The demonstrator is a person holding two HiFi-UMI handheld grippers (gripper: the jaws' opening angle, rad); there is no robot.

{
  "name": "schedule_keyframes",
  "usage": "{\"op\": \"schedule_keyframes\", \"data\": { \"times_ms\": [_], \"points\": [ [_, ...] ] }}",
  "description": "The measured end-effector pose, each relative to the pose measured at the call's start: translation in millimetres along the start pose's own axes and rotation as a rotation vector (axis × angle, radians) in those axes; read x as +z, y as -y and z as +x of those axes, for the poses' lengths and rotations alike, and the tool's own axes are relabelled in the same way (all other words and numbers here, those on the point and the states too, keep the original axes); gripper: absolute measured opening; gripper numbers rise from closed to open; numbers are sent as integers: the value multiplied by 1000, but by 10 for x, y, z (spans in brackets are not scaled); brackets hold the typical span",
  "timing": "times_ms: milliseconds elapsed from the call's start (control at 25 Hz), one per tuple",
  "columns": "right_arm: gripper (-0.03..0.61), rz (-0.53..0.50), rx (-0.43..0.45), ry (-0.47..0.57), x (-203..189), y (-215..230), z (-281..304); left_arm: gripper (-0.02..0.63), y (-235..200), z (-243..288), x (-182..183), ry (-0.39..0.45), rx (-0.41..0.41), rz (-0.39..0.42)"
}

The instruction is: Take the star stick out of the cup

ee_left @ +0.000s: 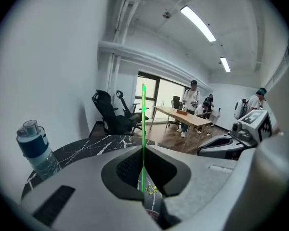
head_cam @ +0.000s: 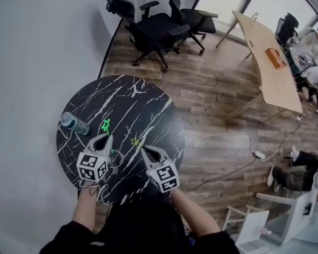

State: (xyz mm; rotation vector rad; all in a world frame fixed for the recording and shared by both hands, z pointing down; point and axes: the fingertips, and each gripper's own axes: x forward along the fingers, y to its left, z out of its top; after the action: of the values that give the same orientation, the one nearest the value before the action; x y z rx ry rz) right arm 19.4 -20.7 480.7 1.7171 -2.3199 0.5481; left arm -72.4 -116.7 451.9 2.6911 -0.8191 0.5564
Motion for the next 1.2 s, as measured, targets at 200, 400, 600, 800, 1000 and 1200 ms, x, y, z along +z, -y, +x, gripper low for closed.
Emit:
{"op": "schedule_keyframes", "data": {
  "times_ms": [200,400,600,800,1000,1200],
  "points": [
    [-5,6,34,39,174,174,-38,6,108,40,79,-17,34,2],
    [-5,-1,78,25,232,444,-44,6,329,177,97,-46,46,9],
    [-3,19,99,12,190,706,-54,6,569,278,66,-96,56,31],
    [-5,35,126,19,133,911,-92,6,747,405,-29,-146,61,37],
    [-5,64,139,7,-46,1133,-109,6,926,514,-238,-213,88,32],
    [-5,79,182,-10,-180,1166,-78,6,1089,555,-533,-303,93,11]
  ]
}}
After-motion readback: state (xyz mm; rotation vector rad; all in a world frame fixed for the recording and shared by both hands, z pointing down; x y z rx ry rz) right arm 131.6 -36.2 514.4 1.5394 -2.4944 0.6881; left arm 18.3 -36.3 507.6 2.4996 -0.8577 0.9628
